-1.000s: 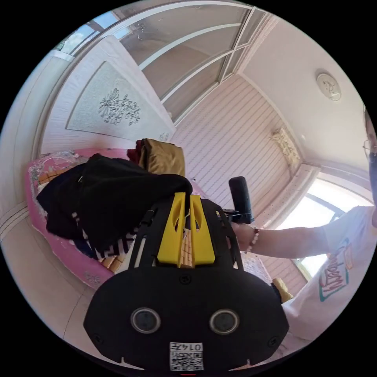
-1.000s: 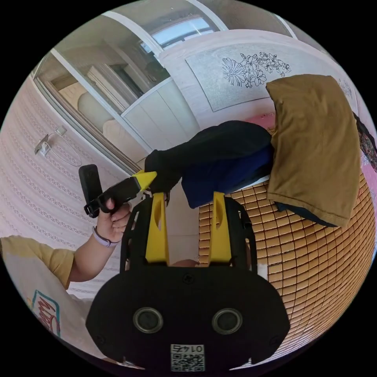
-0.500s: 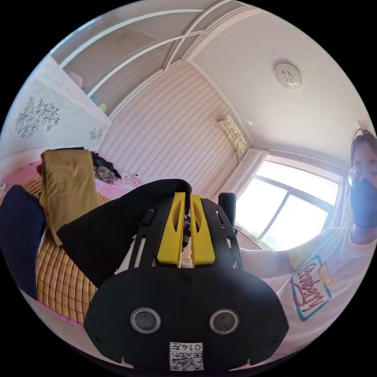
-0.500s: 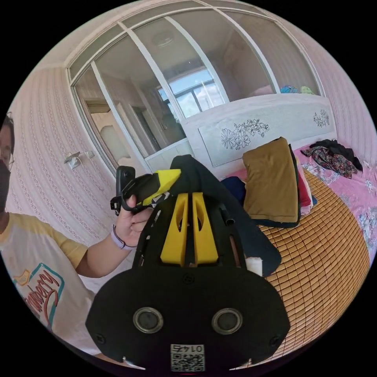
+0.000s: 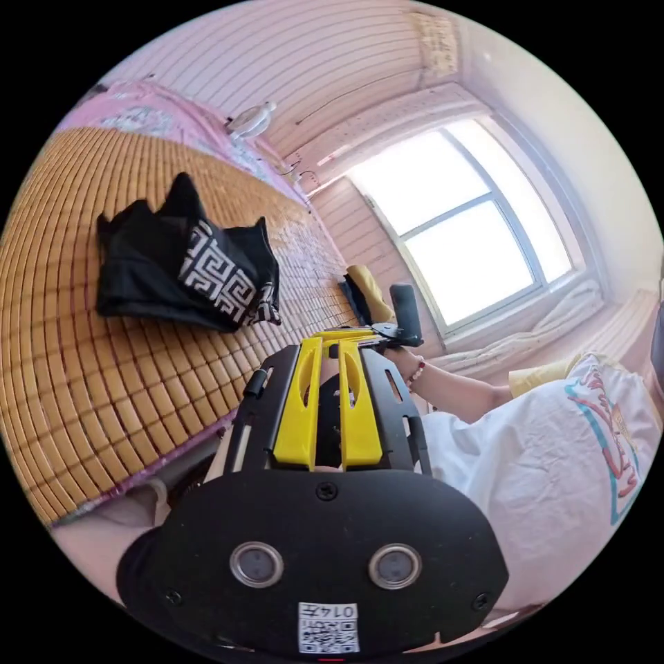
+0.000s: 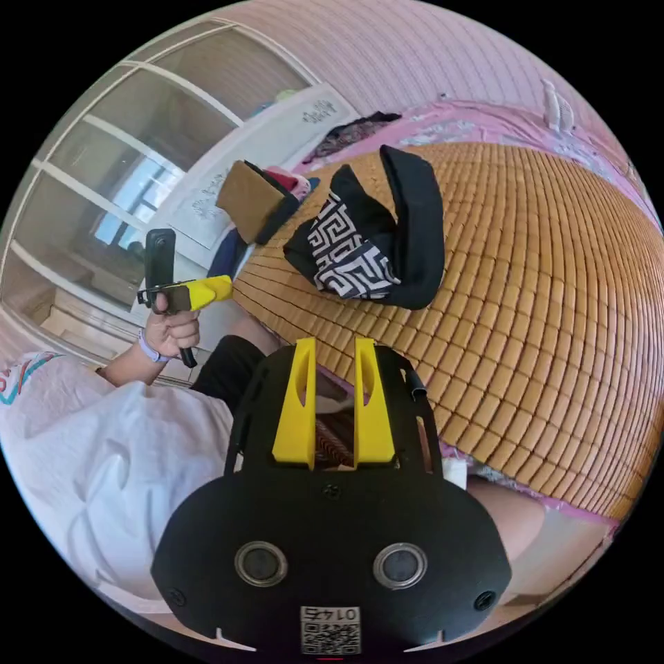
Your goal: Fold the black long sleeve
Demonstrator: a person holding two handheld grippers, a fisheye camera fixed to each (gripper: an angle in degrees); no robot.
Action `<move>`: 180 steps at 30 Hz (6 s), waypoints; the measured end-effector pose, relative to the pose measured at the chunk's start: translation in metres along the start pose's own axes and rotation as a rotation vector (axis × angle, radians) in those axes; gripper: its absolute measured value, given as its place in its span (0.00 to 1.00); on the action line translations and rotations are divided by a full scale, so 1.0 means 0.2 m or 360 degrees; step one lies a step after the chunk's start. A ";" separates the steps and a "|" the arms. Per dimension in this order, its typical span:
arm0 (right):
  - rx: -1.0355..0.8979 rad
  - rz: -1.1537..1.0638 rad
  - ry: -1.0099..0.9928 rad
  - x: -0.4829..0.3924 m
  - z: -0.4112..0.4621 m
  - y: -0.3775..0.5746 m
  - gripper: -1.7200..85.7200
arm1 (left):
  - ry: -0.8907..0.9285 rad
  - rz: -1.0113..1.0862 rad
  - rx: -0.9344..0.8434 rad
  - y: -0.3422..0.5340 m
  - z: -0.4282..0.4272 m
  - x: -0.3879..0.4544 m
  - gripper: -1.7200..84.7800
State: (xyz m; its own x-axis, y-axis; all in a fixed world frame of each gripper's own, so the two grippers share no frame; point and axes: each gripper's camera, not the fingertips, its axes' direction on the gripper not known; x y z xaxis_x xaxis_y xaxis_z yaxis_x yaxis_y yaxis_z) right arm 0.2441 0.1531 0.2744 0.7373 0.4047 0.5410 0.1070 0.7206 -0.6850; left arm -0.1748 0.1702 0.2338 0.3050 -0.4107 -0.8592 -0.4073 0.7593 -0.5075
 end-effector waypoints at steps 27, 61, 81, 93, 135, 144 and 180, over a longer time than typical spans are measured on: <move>0.0679 0.0711 0.0208 0.71 -0.43 -0.38 0.19 | -0.0937 -0.0050 0.0009 -0.71 0.32 -0.31 0.14; 0.1103 0.0016 -0.0472 0.33 -1.68 0.87 0.03 | -0.0798 0.0380 0.0883 0.08 -0.88 0.92 0.01; 0.2505 -0.1348 0.0124 -1.13 -3.07 2.12 0.02 | -0.0589 0.1515 0.2009 0.92 -1.76 2.54 0.01; 0.1856 -0.1035 0.0339 -1.12 -3.00 1.54 0.02 | -0.0746 0.1075 0.1774 0.54 -1.83 2.35 0.01; 0.0410 0.0688 0.0253 0.66 -0.92 0.81 0.05 | -0.0707 -0.0833 0.0189 0.13 -0.62 -0.33 0.01; 0.0280 0.0488 0.0439 0.60 -0.75 0.31 0.15 | -0.0855 -0.0722 0.0195 -0.15 -0.64 -0.37 0.08; 0.0007 0.0732 0.0083 0.95 -0.95 0.20 0.02 | -0.0914 -0.0647 -0.0428 -0.50 -0.47 -0.55 0.02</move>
State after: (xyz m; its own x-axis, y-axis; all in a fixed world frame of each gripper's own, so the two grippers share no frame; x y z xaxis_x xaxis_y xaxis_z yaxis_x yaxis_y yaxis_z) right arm 0.5151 0.1527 0.2575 0.7403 0.6540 0.1559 -0.2416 0.4752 -0.8460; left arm -0.2490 0.0922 0.3719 0.8472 -0.2489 -0.4694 -0.3403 0.4244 -0.8391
